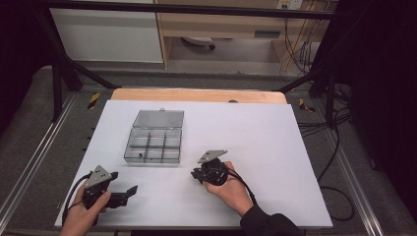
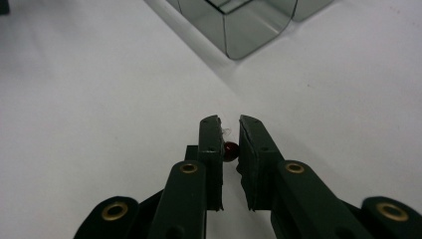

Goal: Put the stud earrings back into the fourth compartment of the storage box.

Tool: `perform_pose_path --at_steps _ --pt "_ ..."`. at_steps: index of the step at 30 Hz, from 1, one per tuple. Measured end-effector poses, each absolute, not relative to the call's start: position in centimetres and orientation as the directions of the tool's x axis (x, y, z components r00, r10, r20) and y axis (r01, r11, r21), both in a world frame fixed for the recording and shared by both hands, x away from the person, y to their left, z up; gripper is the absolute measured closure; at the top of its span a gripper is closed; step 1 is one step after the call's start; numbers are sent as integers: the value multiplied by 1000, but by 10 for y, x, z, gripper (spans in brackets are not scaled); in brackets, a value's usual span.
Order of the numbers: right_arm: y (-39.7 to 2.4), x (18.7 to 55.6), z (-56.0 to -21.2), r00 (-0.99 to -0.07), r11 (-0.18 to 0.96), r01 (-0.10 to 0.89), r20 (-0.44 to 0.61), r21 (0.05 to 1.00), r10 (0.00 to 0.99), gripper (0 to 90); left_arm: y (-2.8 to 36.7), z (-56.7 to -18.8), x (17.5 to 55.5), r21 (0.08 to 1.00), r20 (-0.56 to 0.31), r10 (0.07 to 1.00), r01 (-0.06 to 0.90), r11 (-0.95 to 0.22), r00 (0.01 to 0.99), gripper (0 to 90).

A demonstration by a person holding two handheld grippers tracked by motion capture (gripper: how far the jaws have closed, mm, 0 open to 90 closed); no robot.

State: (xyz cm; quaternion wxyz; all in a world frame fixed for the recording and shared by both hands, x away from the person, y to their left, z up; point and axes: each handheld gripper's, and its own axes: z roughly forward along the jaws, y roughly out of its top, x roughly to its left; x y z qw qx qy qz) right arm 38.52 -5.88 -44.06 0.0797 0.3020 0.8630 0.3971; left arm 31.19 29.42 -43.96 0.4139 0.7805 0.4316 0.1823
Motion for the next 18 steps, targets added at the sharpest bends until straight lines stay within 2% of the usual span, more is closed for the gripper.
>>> perform_pose_path --at_steps 18 --pt "-25 395 -394 -844 452 383 105 806 526 804 294 -439 312 805 -76 825 523 -280 559 86"
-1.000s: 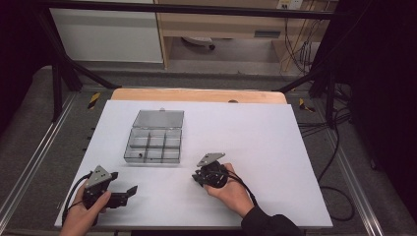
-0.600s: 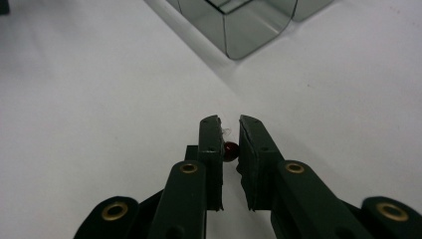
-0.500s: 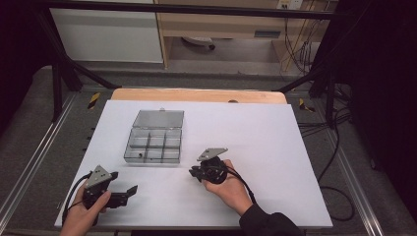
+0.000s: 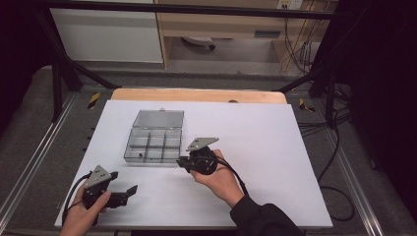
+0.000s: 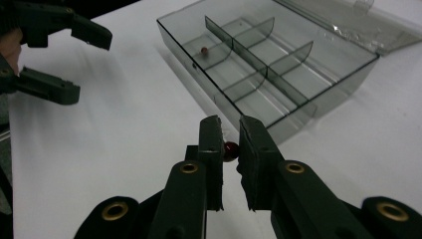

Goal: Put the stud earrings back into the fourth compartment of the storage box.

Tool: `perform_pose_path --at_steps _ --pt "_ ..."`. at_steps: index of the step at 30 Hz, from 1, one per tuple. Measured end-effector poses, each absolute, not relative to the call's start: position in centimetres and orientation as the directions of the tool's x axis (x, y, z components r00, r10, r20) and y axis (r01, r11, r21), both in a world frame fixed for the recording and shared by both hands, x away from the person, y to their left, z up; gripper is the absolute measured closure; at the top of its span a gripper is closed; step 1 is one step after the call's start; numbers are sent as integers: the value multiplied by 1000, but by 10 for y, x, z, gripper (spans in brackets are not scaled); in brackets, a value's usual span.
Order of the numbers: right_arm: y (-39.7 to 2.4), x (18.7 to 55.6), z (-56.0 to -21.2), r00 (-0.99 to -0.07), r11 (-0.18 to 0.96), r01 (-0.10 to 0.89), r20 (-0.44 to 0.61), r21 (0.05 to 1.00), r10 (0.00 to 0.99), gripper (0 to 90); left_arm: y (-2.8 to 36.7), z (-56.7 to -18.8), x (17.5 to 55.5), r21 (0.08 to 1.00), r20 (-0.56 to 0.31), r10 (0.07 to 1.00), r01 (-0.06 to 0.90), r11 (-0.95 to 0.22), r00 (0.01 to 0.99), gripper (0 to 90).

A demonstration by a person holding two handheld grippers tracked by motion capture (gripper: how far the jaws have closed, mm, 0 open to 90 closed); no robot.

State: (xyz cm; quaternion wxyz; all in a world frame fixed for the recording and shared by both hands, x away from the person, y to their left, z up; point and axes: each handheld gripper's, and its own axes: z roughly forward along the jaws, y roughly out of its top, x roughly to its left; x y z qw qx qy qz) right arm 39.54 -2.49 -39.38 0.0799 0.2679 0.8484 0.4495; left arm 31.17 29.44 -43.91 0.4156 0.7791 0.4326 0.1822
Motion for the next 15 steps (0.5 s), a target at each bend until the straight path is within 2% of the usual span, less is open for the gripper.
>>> perform_pose_path --at_steps 15 --pt "9 416 -374 -854 428 353 100 832 511 804 295 -439 312 807 -79 825 522 -277 559 87"
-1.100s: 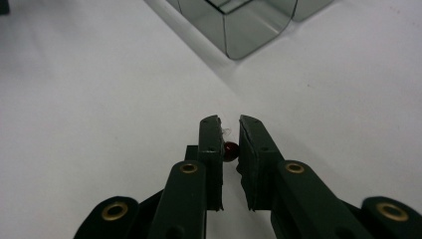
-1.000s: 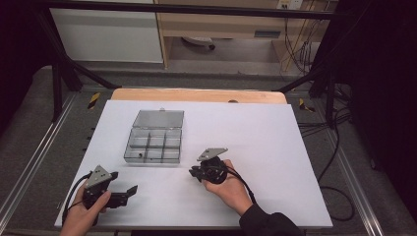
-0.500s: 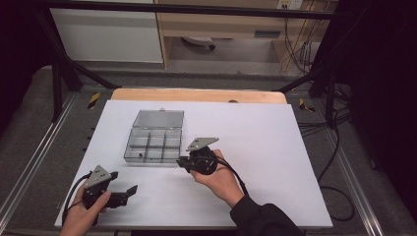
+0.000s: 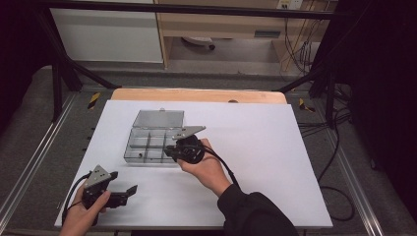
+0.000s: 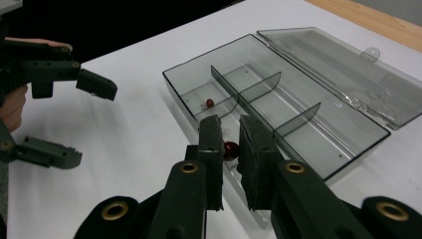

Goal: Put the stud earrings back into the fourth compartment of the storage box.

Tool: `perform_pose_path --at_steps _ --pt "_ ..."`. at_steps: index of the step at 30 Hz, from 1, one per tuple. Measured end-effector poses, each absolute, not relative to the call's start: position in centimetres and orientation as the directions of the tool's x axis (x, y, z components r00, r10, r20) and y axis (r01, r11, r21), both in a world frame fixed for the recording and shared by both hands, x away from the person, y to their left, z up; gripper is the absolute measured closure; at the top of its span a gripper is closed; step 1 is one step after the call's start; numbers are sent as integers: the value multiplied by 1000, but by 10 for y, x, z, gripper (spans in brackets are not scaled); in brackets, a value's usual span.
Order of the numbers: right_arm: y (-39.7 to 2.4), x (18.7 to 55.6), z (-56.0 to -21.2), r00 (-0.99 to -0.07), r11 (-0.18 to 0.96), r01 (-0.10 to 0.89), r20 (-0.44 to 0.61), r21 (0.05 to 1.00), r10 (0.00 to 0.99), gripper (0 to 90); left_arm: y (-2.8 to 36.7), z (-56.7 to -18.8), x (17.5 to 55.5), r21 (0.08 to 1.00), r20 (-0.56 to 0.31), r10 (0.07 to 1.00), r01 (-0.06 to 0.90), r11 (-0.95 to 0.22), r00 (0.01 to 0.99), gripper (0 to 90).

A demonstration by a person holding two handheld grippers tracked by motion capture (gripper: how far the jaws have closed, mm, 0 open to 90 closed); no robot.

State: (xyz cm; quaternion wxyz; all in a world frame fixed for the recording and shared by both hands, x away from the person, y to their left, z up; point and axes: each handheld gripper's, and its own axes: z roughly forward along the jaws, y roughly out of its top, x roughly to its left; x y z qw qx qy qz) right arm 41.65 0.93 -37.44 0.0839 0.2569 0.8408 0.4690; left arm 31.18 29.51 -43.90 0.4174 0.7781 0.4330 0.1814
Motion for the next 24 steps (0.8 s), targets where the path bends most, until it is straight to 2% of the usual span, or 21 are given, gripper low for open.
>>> perform_pose_path --at_steps 11,24 --pt "35 430 -366 -855 410 360 120 838 504 803 296 -439 312 809 -79 829 522 -271 553 87" --pt "74 443 -372 -846 367 414 203 833 494 803 296 -438 312 813 -84 825 518 -268 559 87"
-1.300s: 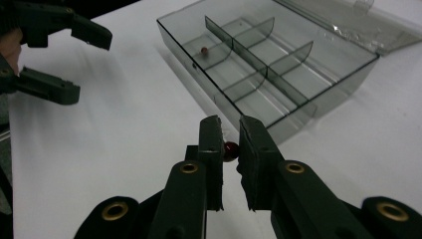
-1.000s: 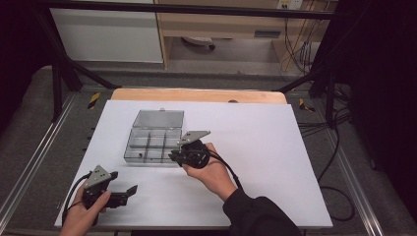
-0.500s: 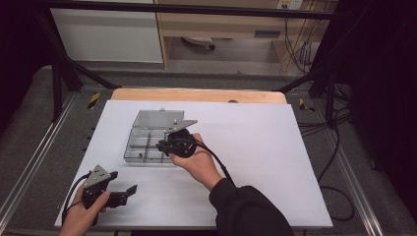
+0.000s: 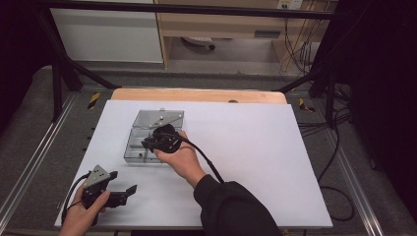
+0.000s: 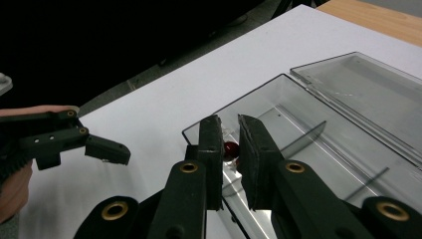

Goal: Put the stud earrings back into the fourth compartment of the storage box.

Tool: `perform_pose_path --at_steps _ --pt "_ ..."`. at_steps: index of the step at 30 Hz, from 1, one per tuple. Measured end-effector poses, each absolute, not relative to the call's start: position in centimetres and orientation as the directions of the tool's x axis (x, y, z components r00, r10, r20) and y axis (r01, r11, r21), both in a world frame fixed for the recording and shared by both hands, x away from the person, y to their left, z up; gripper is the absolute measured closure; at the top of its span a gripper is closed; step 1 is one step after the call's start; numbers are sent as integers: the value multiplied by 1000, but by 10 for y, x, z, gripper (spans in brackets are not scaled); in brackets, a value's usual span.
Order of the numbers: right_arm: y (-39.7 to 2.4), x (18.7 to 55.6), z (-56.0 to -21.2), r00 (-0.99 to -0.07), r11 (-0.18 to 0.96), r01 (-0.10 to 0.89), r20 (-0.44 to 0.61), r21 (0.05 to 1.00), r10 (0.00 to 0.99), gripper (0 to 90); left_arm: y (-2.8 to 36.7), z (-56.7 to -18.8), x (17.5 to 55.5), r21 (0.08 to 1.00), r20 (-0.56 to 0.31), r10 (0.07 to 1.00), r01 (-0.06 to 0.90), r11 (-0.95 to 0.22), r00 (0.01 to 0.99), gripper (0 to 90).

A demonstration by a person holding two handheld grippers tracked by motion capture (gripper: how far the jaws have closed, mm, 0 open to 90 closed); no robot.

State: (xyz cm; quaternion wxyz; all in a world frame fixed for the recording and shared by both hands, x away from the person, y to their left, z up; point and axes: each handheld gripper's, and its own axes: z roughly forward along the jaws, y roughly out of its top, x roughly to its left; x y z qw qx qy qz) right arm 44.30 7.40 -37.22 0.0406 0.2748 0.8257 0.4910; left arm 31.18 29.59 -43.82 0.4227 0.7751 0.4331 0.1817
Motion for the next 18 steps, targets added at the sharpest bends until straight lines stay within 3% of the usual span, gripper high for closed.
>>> perform_pose_path --at_steps 13,16,18 --pt "109 449 -386 -849 393 419 200 818 490 789 297 -437 311 814 -87 825 517 -264 559 87" --pt "109 450 -387 -844 375 423 209 825 494 644 297 -438 312 813 -88 825 518 -264 558 87" --pt "104 449 -384 -842 369 425 211 827 497 604 297 -438 312 814 -88 825 518 -263 558 87"
